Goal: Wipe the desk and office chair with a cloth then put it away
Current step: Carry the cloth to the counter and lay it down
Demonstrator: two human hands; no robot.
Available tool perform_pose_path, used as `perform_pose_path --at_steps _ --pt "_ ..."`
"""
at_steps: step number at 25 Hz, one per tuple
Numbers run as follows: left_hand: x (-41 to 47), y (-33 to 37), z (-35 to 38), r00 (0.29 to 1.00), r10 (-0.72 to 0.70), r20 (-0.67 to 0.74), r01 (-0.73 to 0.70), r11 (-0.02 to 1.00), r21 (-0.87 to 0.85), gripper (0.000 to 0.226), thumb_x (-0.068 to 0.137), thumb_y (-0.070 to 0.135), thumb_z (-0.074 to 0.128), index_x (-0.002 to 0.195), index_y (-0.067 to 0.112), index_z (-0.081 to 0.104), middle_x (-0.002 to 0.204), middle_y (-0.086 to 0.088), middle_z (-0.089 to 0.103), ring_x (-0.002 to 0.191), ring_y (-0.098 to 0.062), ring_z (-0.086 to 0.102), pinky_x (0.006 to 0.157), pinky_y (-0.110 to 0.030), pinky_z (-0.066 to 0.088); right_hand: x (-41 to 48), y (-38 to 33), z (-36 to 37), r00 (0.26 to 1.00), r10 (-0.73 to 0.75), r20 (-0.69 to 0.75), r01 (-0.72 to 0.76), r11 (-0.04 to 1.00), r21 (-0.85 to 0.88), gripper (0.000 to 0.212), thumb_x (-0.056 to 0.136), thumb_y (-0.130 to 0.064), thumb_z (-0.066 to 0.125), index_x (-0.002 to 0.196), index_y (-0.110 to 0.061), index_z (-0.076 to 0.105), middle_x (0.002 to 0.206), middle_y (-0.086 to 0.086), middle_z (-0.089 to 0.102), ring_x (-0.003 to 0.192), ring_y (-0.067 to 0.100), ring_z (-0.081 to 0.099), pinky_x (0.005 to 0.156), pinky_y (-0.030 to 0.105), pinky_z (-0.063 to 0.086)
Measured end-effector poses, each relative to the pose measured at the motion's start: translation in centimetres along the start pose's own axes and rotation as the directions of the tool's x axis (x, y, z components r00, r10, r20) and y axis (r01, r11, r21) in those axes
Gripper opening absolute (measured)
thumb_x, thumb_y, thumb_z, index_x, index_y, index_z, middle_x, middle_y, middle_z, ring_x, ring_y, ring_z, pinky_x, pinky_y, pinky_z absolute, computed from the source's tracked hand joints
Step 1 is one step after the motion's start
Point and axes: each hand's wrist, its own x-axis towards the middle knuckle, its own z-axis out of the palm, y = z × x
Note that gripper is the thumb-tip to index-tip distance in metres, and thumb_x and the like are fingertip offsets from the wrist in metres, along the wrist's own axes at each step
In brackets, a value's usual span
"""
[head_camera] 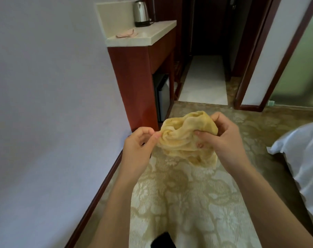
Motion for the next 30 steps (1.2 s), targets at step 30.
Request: perform_pose_path --at_steps 30 --pt "58.1 -0.3 13.6 0.999 -0.027 0.017 0.028 0.999 -0.035 0.013 0.093 0.019 0.056 0.091 0.013 0.067 0.082 0.004 0.068 0.076 -0.010 0.064 0.065 -0.026 0.054 62.9 10.3 -8.1 0.897 -0.090 0.434 0.230 0.931 -0.282 0.018 0.091 -0.018 0.061 0.098 -0.034 0.063 0.091 -0.007 0.065 0.075 0.007 0.065 0.056 0.020 0.052"
